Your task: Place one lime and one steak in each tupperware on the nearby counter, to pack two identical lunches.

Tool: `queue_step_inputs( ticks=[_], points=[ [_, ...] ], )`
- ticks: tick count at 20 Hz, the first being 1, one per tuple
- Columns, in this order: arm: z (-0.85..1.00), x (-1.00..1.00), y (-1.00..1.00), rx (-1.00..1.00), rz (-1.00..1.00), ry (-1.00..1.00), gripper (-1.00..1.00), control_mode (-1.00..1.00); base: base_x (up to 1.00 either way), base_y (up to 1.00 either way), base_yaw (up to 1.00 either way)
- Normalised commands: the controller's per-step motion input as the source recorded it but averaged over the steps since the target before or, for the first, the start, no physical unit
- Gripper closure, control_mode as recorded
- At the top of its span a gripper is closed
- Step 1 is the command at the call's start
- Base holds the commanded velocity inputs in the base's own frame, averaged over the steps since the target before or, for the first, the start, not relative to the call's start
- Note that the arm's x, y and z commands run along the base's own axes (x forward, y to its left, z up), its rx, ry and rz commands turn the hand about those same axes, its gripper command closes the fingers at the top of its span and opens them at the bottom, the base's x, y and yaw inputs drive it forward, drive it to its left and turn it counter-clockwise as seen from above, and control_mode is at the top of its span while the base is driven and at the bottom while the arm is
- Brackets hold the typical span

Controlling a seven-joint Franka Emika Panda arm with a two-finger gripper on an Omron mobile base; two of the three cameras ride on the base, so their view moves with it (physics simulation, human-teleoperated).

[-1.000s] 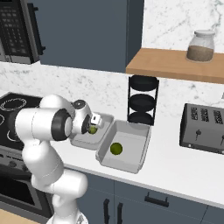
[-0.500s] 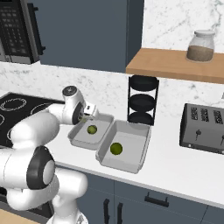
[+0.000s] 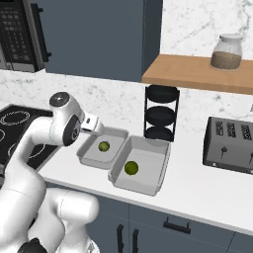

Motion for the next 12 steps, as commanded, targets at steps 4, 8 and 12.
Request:
queue_step_inputs(
  ticks=[4,8,12],
  points=[
    [0.54,-0.81,-0.01,0.00,0.00,0.00,-1.00,-1.00,0.00,0.00,0.00],
    [-0.02,-0.31,0.00,0.00,0.00,0.02,-1.00,-1.00,0.00,0.00,0.00],
    [-0.04,-0.24,-0.08,0.00,0.00,0.01,-1.00,1.00,-0.75,-0.46,-0.12]
  ],
)
